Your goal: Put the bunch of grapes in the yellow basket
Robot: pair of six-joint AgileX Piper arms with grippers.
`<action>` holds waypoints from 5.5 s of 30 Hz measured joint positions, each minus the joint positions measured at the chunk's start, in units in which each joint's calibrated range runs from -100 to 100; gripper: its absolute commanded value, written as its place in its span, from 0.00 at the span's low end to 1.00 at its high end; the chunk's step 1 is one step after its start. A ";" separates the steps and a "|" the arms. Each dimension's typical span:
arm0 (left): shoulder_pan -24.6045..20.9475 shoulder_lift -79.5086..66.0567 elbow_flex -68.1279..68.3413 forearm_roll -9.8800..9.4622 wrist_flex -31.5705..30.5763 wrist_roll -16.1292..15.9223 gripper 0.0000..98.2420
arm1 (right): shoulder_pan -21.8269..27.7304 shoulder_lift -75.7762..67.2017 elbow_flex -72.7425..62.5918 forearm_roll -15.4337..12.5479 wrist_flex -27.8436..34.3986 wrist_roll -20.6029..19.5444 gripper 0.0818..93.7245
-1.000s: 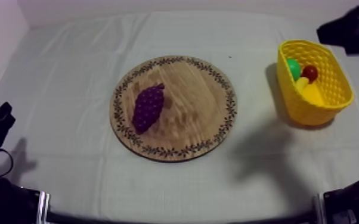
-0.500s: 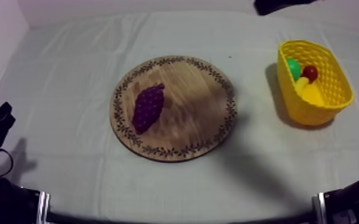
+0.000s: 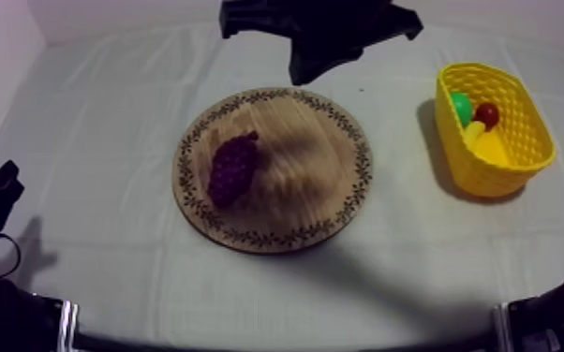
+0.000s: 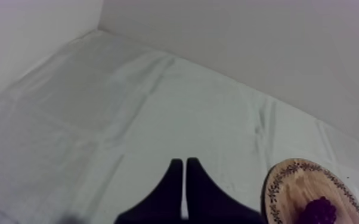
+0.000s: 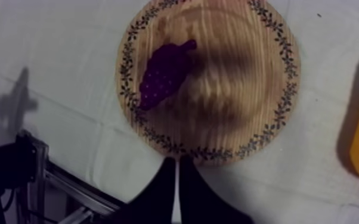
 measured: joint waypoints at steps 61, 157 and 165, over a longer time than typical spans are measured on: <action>0.00 0.00 0.00 0.00 0.00 0.00 0.00 | 0.25 29.96 -13.46 -7.80 -1.96 -6.03 0.66; 0.00 0.00 0.00 0.00 0.00 0.00 0.00 | 2.51 33.93 -23.71 -9.68 -2.87 -5.73 0.33; 0.00 0.00 0.00 0.00 0.00 0.00 0.00 | 3.86 25.31 -21.71 -8.42 -1.52 -4.69 0.33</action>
